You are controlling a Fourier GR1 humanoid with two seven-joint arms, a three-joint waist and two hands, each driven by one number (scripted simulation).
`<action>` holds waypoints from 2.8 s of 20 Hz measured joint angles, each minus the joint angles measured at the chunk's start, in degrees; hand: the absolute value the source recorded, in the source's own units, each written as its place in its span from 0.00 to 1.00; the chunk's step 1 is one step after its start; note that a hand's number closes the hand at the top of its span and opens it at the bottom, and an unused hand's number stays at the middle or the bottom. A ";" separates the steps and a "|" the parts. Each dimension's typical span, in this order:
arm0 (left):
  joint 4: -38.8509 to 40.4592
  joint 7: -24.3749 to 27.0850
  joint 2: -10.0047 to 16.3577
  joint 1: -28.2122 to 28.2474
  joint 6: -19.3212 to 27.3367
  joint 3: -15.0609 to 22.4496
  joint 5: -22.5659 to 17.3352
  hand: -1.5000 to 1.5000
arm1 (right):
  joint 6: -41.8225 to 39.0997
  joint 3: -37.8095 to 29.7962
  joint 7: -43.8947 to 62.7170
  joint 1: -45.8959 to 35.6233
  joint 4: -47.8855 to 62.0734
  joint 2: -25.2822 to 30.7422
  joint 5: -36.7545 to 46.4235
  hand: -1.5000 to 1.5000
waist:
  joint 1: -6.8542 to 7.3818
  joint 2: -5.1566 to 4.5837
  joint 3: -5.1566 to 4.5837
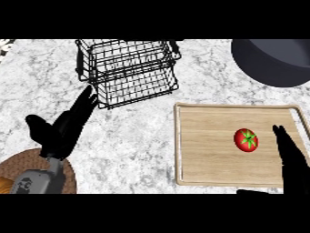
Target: Pick the tomato from the tray and place it in the tiered basket
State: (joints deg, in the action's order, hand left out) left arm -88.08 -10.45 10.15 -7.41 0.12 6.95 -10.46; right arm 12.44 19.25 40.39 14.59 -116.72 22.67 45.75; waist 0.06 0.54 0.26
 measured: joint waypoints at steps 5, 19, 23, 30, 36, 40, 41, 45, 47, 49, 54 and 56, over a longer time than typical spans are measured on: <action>0.46 0.16 -0.83 -0.26 -0.71 -0.41 0.58 0.50 | 0.83 -3.46 -4.49 0.63 2.94 -0.53 -1.99 0.00 | -0.03 0.04 0.02; 0.32 -0.70 -1.50 -0.22 -2.99 -2.74 1.62 0.50 | 0.33 -10.01 -12.24 -6.84 15.24 -5.49 -5.10 0.00 | 0.12 -0.06 0.00; -1.12 -3.34 -2.46 -0.14 -2.34 -2.43 2.37 0.50 | 1.83 -11.04 -15.35 -8.12 20.32 -7.63 -4.80 0.00 | 0.11 -0.07 -0.18; -0.25 -2.83 -2.20 -0.28 -4.19 -4.43 2.36 0.50 | 1.50 -13.63 -19.83 -9.85 24.77 -8.78 -5.31 0.00 | -0.01 0.23 -0.51; -0.84 -3.44 -3.07 -0.04 -4.05 -4.03 3.01 0.50 | 0.04 -13.38 -25.08 -12.41 28.01 -9.33 -6.63 1.00 | -0.12 0.42 -0.97; -1.05 -3.93 -2.84 0.11 -4.65 -4.82 2.64 0.50 | 0.45 -12.52 -26.94 -12.96 27.84 -9.94 -4.92 1.00 | -0.18 0.52 -1.15; -0.03 -2.74 -2.91 -0.29 -4.93 -5.04 2.78 0.50 | 0.22 -12.77 -27.34 -13.69 28.45 -9.82 -4.86 1.00 | -0.18 0.50 -1.03; -0.18 -3.01 -3.43 -0.29 -4.55 -4.96 3.37 0.50 | 2.76 -12.90 -29.00 -14.07 29.46 -11.21 -3.05 1.00 | -0.28 0.62 -1.26; -0.30 -1.80 -4.03 0.28 -4.26 -4.47 4.17 0.50 | 3.61 -13.28 -30.62 -12.87 28.48 -11.47 -3.60 1.00 | -0.32 0.62 -1.12; 0.27 -0.64 -3.83 0.29 -4.92 -4.69 4.17 0.50 | 2.67 -11.99 -28.63 -12.95 27.33 -11.52 -1.02 1.00 | -0.40 0.63 -1.14; -0.15 -1.84 -4.29 -0.12 -4.67 -3.98 4.51 0.50 | -7.43 -6.01 -19.51 -17.24 27.14 -9.73 7.97 1.00 | 0.39 0.61 -1.66; 0.09 -1.38 -4.21 -0.08 -4.75 -4.14 4.61 0.50 | -11.85 -3.50 -15.92 -18.34 25.57 -9.97 10.68 1.00 | 0.11 0.57 -1.53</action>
State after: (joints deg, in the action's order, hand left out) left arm -87.99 -11.82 5.94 -7.49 -4.63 2.81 -5.85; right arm 0.59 15.75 24.46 -3.75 -91.16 12.70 56.43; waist 0.17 1.11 -1.27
